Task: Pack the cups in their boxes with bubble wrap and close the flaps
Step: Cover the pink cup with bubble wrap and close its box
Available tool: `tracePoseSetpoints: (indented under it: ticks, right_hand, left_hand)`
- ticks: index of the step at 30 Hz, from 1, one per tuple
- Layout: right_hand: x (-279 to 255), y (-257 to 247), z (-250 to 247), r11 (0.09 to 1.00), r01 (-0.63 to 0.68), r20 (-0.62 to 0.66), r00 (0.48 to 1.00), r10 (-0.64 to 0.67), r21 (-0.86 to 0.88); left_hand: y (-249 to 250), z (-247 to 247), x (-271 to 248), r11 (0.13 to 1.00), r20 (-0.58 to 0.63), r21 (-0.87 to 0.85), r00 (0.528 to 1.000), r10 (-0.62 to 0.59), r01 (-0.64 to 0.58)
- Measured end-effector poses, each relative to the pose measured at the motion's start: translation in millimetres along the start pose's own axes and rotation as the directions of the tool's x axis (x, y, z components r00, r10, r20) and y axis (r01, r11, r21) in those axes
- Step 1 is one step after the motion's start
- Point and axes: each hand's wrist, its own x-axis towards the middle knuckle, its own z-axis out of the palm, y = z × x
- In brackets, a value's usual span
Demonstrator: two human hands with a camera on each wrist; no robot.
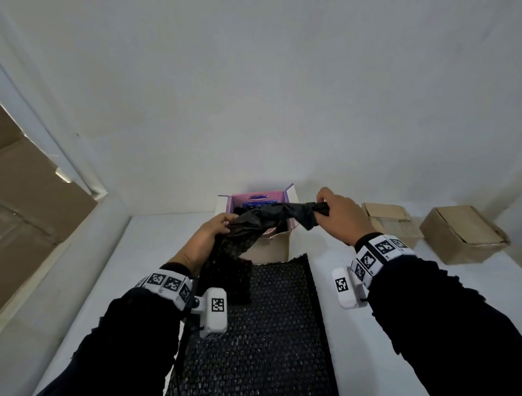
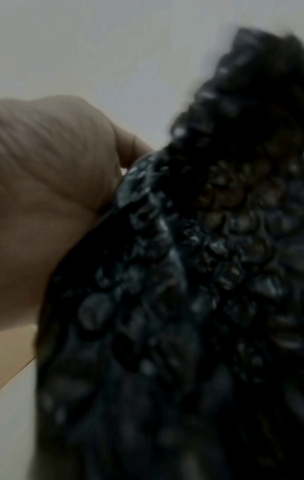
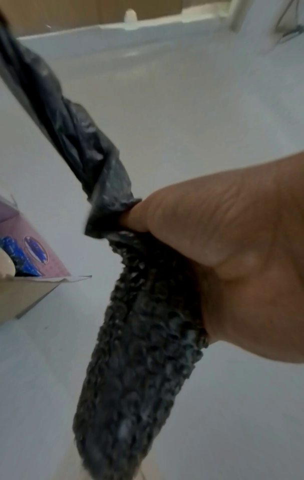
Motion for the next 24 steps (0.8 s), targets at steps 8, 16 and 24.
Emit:
tracePoseSetpoints:
  ticks: [8, 16, 24]
  right_hand:
    - [26.6, -7.4, -5.1, 0.958, 0.06, -0.242, 0.97, 0.01, 0.281]
    - [63.1, -34.2, 13.4, 0.915, 0.39, -0.516, 0.807, -0.287, 0.102]
    - [84.1, -32.7, 64.7, 0.86, 0.483, 0.177, 0.843, -0.508, 0.166]
  left_hand:
    - [9.1, -14.3, 12.7, 0.948, -0.291, 0.157, 0.905, 0.311, -0.276]
    - [6.7, -3.0, 63.3, 0.288, 0.042, 0.859, 0.62, 0.784, -0.422]
    - [-37.3, -18.6, 85.8, 0.318, 0.195, 0.917, 0.965, 0.174, -0.242]
